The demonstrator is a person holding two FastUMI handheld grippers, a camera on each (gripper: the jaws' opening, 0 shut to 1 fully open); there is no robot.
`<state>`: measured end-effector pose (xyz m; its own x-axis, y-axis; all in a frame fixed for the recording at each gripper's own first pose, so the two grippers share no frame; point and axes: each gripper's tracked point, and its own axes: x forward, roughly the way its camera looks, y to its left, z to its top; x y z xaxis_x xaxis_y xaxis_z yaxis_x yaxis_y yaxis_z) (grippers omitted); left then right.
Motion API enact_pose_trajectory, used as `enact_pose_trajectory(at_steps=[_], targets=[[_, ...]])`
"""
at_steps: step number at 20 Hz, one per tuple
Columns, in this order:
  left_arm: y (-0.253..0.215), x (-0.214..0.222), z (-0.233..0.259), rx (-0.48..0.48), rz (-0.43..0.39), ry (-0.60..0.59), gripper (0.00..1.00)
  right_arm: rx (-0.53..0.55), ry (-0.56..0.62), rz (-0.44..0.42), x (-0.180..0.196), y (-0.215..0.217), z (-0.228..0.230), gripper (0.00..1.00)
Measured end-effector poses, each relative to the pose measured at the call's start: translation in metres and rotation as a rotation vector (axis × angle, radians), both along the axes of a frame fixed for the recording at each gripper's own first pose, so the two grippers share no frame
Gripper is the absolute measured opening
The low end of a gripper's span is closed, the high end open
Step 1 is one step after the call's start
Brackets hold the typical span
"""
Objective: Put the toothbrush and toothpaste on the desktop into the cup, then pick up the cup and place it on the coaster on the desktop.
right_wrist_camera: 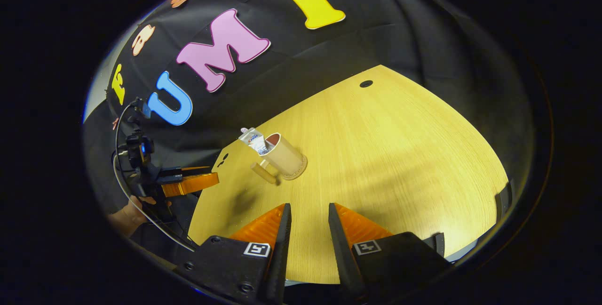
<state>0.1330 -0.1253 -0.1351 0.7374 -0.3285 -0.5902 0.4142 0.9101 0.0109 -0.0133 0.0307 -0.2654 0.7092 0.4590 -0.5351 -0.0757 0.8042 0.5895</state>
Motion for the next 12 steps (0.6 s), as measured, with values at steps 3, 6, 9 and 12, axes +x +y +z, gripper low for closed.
enact_pose_trajectory(at_steps=[3,6,9,12], targets=[[0.026,-0.016,0.005,-0.038,0.075,-0.035,0.8,0.003,-0.001,0.035,0.0,0.015,0.007,0.51],[0.045,-0.037,0.003,-0.104,0.15,-0.012,0.79,-0.003,-0.001,0.075,-0.004,0.028,0.012,0.62],[0.061,-0.053,-0.006,-0.147,0.213,0.013,0.8,-0.007,0.002,0.106,-0.006,0.041,0.016,0.77],[0.078,-0.068,-0.013,-0.144,0.249,0.017,0.8,-0.008,0.005,0.136,-0.01,0.057,0.02,0.82]])
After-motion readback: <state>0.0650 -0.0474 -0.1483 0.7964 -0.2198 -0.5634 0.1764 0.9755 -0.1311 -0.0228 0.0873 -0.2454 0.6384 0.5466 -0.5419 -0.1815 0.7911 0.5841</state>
